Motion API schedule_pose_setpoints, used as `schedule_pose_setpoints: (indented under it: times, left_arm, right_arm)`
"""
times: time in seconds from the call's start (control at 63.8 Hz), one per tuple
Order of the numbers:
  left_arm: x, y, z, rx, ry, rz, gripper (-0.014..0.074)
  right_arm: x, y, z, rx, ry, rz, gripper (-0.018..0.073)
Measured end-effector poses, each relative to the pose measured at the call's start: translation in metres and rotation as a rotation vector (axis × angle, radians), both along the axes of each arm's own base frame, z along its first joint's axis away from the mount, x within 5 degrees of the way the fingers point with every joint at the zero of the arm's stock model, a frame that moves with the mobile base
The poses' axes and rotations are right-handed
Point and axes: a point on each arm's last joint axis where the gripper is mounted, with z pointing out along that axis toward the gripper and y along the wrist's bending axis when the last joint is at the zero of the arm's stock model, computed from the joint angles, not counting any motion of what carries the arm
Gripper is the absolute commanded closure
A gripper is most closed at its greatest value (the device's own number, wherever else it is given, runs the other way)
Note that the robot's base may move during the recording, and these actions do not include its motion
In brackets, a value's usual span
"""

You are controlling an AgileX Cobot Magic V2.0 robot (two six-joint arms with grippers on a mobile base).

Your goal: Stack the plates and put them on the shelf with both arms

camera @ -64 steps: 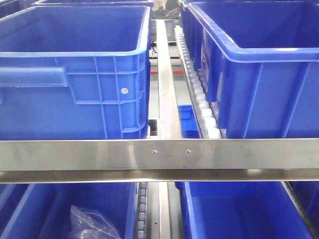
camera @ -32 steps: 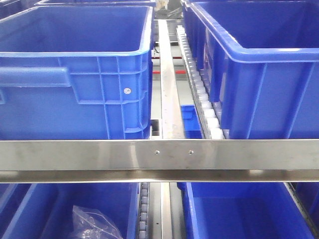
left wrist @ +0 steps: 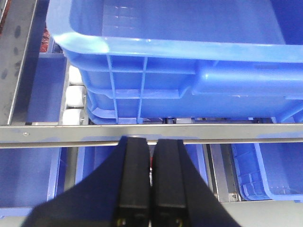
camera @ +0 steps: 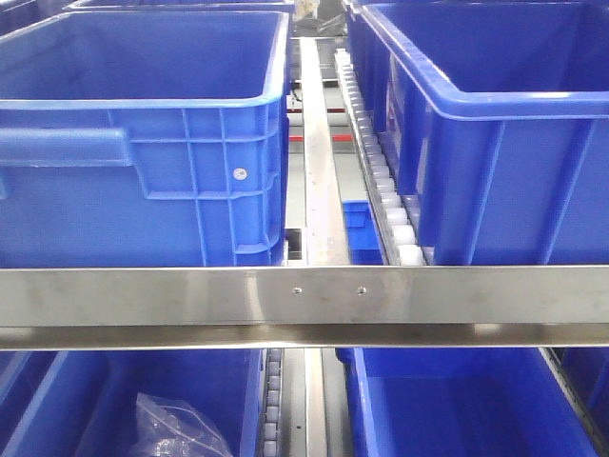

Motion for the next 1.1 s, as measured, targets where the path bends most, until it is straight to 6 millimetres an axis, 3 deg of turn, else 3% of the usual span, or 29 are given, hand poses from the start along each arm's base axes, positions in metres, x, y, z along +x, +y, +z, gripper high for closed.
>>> schedule_pose_setpoints:
  times: [0.533,0.642,0.814,0.94,1.096]
  left_arm:
    - [-0.001,0.001,0.001,0.013,-0.008,-0.004,0.051]
    - [-0.015,0.002,0.011,0.0,-0.089,-0.002,0.051]
    - [-0.061,0.008,0.014,-0.032,-0.348,0.005,0.051]
    - [-0.086,0.012,-0.018,-0.045,-0.496,0.013,0.051]
    - [-0.1,0.014,-0.058,-0.063,-0.571,0.021,0.051]
  right_arm:
    - [0.0,0.0,0.0,0.0,0.0,0.0,0.0531]
    - [0.0,0.0,0.0,0.0,0.0,0.0,0.0531]
    - [0.0,0.0,0.0,0.0,0.0,0.0,0.0531]
    - [0.0,0.0,0.0,0.0,0.0,0.0,0.0531]
    - [0.0,0.0,0.0,0.0,0.0,0.0,0.0531]
